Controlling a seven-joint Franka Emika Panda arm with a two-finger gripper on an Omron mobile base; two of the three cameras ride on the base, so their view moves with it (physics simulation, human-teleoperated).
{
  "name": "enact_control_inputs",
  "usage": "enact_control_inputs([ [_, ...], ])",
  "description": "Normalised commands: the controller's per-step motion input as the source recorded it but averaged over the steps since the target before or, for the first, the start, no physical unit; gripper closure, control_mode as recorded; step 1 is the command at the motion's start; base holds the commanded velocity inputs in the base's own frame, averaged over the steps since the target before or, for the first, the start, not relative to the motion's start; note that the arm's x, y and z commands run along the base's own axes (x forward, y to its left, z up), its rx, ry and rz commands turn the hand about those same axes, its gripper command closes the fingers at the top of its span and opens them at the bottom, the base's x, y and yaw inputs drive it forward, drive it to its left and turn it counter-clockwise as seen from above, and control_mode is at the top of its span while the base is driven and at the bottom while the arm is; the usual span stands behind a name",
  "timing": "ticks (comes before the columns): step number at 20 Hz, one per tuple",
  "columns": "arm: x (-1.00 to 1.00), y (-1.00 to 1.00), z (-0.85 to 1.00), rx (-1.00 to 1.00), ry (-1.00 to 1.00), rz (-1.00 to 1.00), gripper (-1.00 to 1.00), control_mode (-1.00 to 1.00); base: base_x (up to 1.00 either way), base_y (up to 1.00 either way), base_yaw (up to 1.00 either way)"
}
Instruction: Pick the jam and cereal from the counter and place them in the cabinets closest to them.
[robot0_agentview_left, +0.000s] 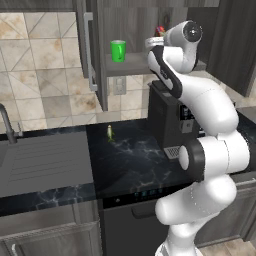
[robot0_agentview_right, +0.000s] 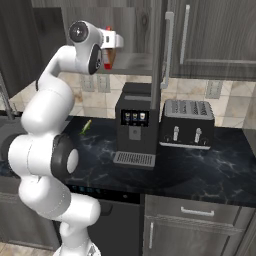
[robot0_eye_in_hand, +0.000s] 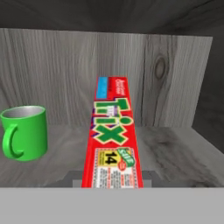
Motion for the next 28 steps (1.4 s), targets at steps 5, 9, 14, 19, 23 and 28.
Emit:
enact_control_inputs([
  [5,0.24,0.00,-0.05,0.00,0.00,0.00,1.00,-1.00,0.00,0.00,0.00],
  [9,0.15,0.00,-0.06,0.00,0.00,0.00,1.00,-1.00,0.00,0.00,0.00],
  [14,0.04,0.00,-0.01,0.00,0.00,0.00,1.00,-1.00,0.00,0.00,0.00],
  [19,0.06,0.00,0.00,0.00,0.00,0.00,1.00,-1.00,0.00,0.00,0.00],
  [23,0.20,0.00,-0.03,0.00,0.00,0.00,1.00,-1.00,0.00,0.00,0.00],
  [28,0.21,0.00,-0.07,0.00,-0.01,0.00,1.00,-1.00,0.00,0.00,0.00],
])
